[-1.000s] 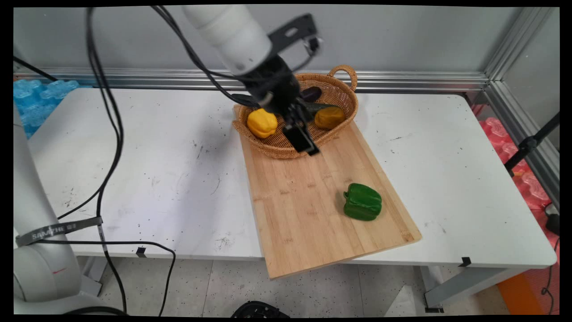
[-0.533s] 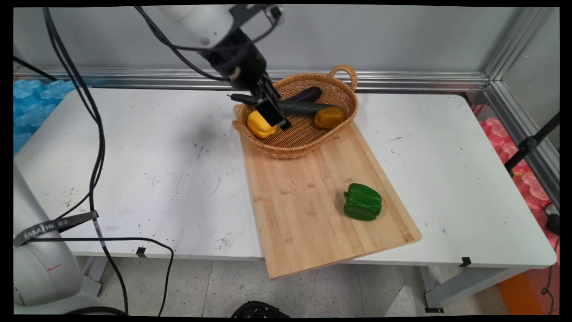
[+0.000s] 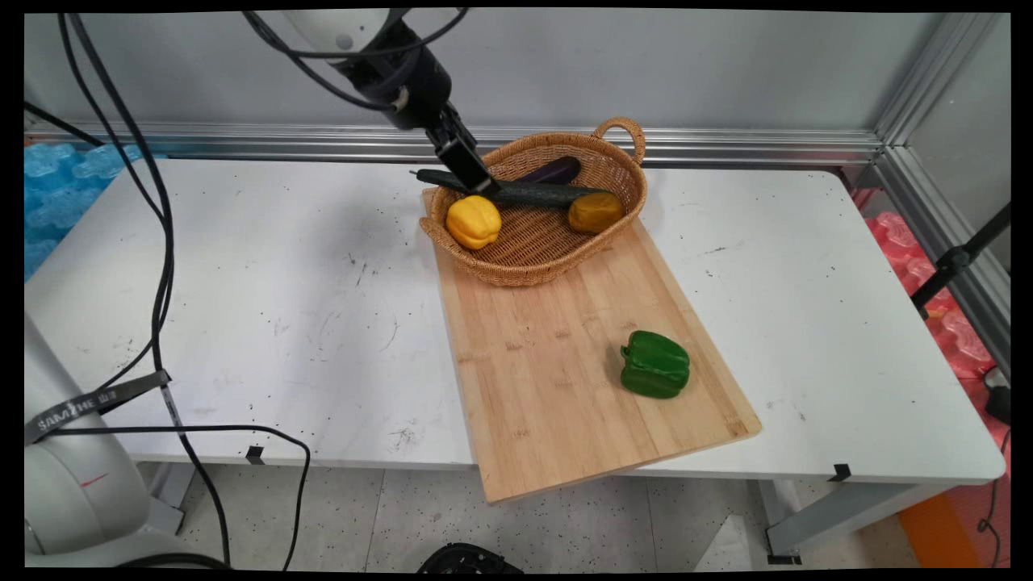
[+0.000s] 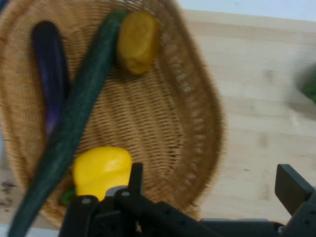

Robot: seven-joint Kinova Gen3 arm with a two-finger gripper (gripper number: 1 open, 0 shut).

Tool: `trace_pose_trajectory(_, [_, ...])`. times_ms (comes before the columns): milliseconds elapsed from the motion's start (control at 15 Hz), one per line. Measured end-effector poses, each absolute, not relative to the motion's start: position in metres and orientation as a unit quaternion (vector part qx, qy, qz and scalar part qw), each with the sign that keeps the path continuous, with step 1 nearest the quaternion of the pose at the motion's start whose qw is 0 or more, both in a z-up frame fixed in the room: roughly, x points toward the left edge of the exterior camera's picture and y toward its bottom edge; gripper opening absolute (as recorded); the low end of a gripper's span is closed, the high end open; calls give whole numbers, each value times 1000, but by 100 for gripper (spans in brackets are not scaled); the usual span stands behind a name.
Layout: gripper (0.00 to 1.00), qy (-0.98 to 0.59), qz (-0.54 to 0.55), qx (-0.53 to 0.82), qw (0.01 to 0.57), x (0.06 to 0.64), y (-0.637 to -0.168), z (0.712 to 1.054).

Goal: Pick up the potato from the vegetable basket

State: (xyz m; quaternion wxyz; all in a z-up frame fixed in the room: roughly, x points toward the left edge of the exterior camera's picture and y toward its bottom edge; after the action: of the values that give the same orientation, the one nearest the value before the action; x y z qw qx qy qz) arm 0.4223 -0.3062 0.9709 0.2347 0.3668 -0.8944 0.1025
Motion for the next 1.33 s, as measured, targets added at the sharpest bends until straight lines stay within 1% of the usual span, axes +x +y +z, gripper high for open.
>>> trace_pose_trajectory(400, [100,-897,130,351,234,422,-352,960])
trace_pose_trajectory(1000, [100,-923,131,276,233,388,-442,901])
trace_pose_trajectory(1333, [100,-934,116,243,235,374,-470,871])
